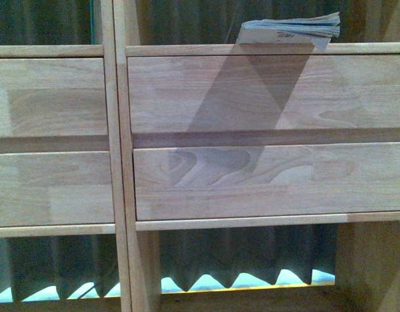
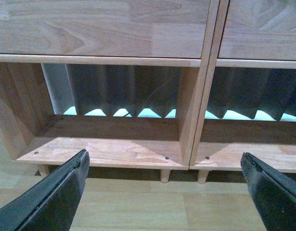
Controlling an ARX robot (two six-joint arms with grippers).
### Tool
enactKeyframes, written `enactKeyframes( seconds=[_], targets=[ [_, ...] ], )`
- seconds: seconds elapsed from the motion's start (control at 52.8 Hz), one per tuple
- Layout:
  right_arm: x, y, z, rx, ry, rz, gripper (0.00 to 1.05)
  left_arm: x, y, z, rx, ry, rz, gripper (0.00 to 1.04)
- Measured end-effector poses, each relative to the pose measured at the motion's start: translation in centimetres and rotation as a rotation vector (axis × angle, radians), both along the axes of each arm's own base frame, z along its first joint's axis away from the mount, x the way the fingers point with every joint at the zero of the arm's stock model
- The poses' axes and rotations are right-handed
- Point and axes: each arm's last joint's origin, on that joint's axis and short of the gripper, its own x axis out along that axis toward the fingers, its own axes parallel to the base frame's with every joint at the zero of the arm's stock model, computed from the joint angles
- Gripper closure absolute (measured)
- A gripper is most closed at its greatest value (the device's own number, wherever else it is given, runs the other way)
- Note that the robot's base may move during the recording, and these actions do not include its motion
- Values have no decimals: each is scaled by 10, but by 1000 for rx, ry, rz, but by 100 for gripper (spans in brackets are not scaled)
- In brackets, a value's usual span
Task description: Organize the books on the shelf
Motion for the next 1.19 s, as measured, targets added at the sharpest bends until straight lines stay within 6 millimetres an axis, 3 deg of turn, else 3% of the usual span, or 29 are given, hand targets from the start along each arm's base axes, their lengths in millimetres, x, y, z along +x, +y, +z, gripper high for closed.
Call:
enactKeyframes(
  seconds=[1.194],
  targets=[
    [0,0,0,0,0,0,7,0,0,0,0,0,0,7]
  ],
)
